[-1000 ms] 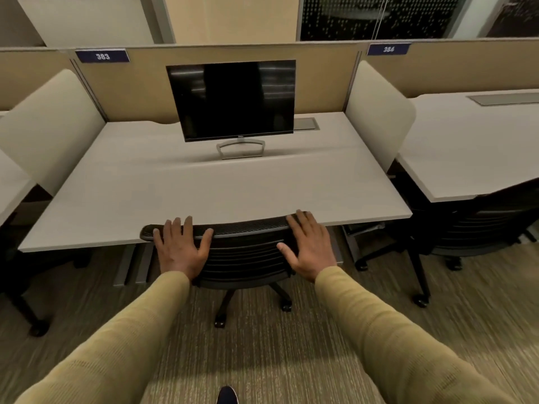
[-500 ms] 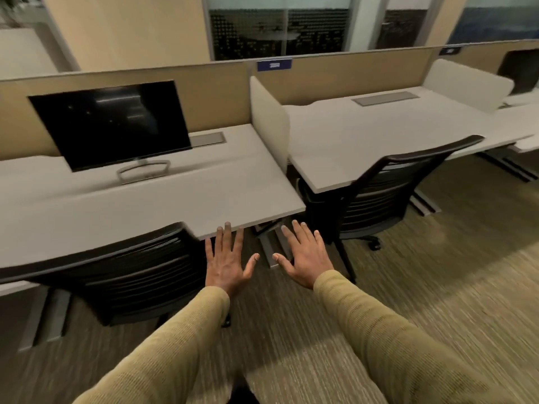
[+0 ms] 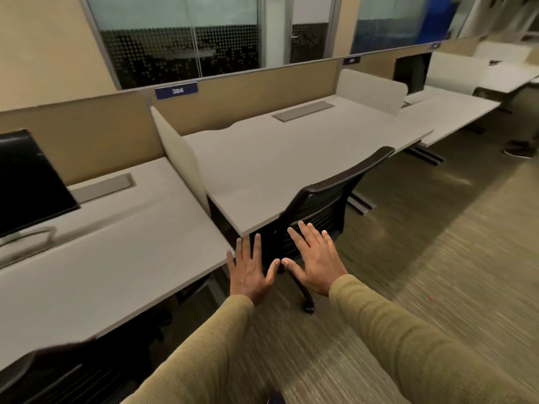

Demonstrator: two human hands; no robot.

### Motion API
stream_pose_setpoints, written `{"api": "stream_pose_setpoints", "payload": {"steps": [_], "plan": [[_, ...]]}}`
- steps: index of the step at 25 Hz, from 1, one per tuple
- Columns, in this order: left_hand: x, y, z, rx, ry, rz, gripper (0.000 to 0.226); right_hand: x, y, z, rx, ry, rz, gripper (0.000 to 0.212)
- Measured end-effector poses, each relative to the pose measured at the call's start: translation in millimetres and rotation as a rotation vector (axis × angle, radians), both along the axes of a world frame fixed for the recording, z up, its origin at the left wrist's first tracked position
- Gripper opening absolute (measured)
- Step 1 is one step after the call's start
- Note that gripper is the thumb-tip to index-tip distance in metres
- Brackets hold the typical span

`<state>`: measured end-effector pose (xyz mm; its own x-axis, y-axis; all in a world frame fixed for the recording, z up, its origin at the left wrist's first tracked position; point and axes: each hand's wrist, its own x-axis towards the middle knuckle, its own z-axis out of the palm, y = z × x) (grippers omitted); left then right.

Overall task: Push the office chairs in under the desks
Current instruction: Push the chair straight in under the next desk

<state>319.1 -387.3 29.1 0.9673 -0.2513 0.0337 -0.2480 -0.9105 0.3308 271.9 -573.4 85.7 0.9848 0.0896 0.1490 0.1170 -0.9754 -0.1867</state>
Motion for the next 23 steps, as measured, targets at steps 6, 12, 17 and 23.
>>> {"api": "stream_pose_setpoints", "payload": {"steps": [6, 12, 17, 23], "plan": [[94, -99, 45, -0.171, -0.055, -0.068, 0.081, 77, -91, 27, 0.035, -0.047, -0.163, 0.075], [145, -183, 74, -0.234, -0.089, -0.073, 0.079, 128, -168, 28, 0.050, -0.037, -0.220, 0.075], [173, -235, 76, -0.072, -0.111, 0.032, 0.071, 168, -228, 25, 0.031, -0.009, -0.134, 0.072], [176, -252, 76, 0.073, -0.309, 0.210, 0.058, 205, -292, 29, -0.018, 0.045, 0.066, 0.068]]}}
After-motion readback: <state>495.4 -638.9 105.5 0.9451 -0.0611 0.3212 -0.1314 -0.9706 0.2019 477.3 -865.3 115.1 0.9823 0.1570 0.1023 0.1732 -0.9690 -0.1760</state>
